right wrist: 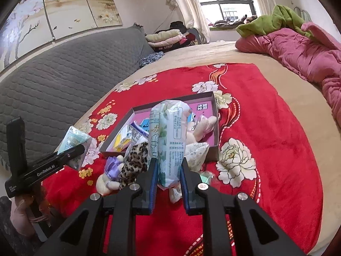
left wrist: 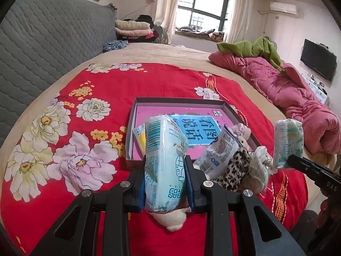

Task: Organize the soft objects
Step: 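Carry the mint tissue pack with the left tool while the right tool carries its pack over the box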

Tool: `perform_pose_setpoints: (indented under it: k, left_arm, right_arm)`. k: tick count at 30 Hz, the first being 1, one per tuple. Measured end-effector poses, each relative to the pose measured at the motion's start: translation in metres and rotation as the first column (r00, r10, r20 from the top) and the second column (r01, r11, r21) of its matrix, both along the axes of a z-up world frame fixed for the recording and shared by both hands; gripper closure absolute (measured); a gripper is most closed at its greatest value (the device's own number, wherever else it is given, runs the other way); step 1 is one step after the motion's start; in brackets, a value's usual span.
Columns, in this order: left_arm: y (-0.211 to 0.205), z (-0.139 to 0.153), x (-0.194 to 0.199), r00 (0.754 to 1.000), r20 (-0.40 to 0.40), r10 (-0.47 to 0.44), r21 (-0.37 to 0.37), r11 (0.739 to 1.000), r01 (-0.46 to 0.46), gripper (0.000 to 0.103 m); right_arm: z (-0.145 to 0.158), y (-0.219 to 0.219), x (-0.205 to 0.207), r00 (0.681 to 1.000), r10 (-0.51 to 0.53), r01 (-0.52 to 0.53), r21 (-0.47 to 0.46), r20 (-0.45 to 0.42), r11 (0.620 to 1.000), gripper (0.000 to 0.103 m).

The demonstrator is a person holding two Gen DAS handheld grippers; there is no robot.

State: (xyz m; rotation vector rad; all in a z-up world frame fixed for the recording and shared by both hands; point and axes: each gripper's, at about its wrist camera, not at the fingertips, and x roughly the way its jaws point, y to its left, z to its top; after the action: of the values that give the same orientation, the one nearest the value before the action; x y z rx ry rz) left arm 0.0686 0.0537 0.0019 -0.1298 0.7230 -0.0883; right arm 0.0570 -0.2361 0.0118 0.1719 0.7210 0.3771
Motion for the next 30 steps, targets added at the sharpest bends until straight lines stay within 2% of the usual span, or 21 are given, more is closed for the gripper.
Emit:
perform_pose_setpoints:
  k: [9, 16, 30]
  left_arm:
    - [-0.003, 0.004, 0.012, 1.0, -0.001, 0.008, -0.01, 1.0, -0.008, 0.073]
    - [-0.018, 0.02, 0.031, 1.0, 0.007, 0.015, -0.032, 0.999, -0.015, 0.073]
    - [-0.042, 0.027, 0.081, 1.0, 0.008, 0.004, -0.142, 0.99, -0.003, 0.073]
  right_arm:
    - [0.012, -0.005, 0.01, 0.999, -0.026, 0.026, 0.004, 0.034, 1.0, 0.083]
    - [0.019, -0.006, 0.019, 0.997, -0.043, 0.044, -0.006, 0.062, 0.999, 0.083]
    - [0.027, -0.018, 0.034, 0.992, -0.093, 0.095, -0.021, 0.083, 0.995, 0.083]
